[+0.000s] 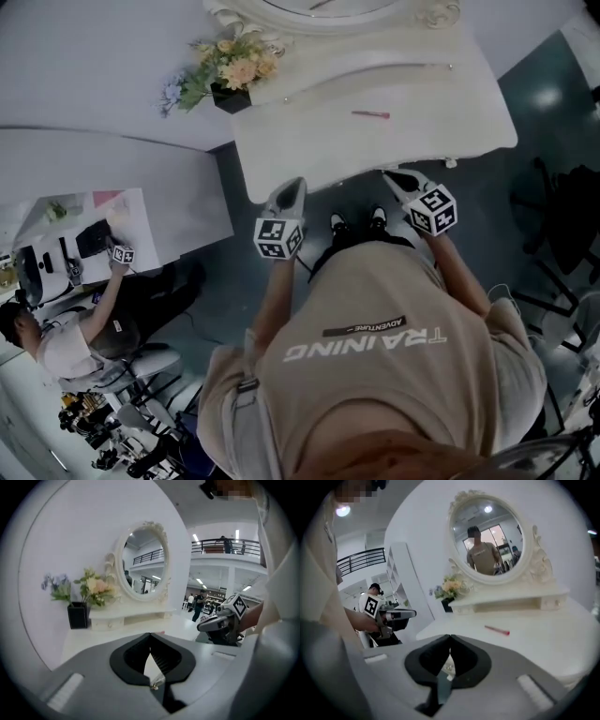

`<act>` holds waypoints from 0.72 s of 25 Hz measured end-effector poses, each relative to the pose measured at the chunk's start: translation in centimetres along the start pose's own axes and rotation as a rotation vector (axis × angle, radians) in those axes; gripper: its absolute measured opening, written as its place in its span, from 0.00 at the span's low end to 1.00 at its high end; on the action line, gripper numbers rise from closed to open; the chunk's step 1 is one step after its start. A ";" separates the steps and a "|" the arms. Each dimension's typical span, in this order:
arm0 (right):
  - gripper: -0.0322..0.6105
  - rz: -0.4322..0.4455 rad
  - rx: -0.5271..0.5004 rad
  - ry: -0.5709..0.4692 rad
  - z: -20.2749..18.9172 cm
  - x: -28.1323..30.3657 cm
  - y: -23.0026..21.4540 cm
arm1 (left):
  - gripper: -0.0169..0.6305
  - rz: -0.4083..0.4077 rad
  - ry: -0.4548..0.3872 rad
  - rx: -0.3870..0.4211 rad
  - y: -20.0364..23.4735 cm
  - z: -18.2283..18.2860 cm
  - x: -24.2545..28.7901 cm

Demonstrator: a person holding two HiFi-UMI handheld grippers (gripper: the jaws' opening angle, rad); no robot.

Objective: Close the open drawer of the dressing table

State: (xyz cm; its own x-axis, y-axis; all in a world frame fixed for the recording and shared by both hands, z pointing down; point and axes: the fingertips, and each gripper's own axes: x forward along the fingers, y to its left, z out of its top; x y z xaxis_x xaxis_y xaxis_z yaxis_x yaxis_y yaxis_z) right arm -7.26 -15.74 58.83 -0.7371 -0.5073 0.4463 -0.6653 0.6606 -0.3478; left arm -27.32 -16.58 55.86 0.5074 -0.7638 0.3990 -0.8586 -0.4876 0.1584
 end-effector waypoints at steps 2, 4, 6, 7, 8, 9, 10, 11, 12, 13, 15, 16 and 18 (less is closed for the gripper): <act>0.06 -0.002 -0.073 -0.118 4.9 -1.5 1.5 | 0.04 0.028 -0.086 0.021 -0.7 3.4 -1.3; 0.06 -0.009 -0.126 -0.221 9.3 -3.2 2.7 | 0.04 0.061 -0.157 0.032 -1.2 6.1 -2.7; 0.06 -0.024 -0.139 -0.300 13.2 -4.3 3.4 | 0.04 0.082 -0.229 0.017 -0.9 9.3 -3.6; 0.06 -0.031 -0.136 -0.325 14.7 -4.8 3.6 | 0.04 0.088 -0.265 -0.012 -0.5 10.9 -4.0; 0.06 -0.041 -0.140 -0.343 16.0 -5.2 3.9 | 0.04 0.092 -0.300 -0.040 -0.4 12.4 -4.4; 0.06 -0.055 -0.158 -0.356 17.0 -5.6 4.2 | 0.04 0.093 -0.330 -0.049 -0.4 13.9 -4.7; 0.06 -0.074 -0.189 -0.370 17.8 -6.1 4.5 | 0.04 0.091 -0.353 -0.034 -0.7 15.4 -5.1; 0.06 -0.092 -0.224 -0.385 18.6 -6.4 4.8 | 0.04 0.087 -0.369 0.000 -1.0 16.8 -5.3; 0.06 -0.107 -0.259 -0.401 19.4 -6.8 5.0 | 0.04 0.078 -0.377 0.043 -1.5 18.1 -5.4; 0.06 -0.118 -0.290 -0.415 20.1 -7.0 5.2 | 0.04 0.066 -0.378 0.088 -2.0 19.2 -5.3; 0.06 -0.132 -0.341 -0.425 21.1 -7.4 5.5 | 0.04 0.050 -0.378 0.160 -2.8 20.7 -5.2; 0.06 -0.137 -0.359 -0.420 21.2 -7.4 5.7 | 0.04 0.045 -0.381 0.178 -3.1 21.2 -5.3; 0.06 -0.143 -0.377 -0.407 21.3 -7.6 5.9 | 0.04 0.043 -0.383 0.186 -3.4 21.6 -5.4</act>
State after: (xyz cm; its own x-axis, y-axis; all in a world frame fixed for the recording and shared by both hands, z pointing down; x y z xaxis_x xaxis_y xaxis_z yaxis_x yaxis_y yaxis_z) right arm -8.11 -19.77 35.84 -0.6791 -0.7288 0.0877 -0.7283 0.6838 0.0437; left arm -25.56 -20.00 33.66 0.4925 -0.8697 0.0317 -0.8693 -0.4934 -0.0301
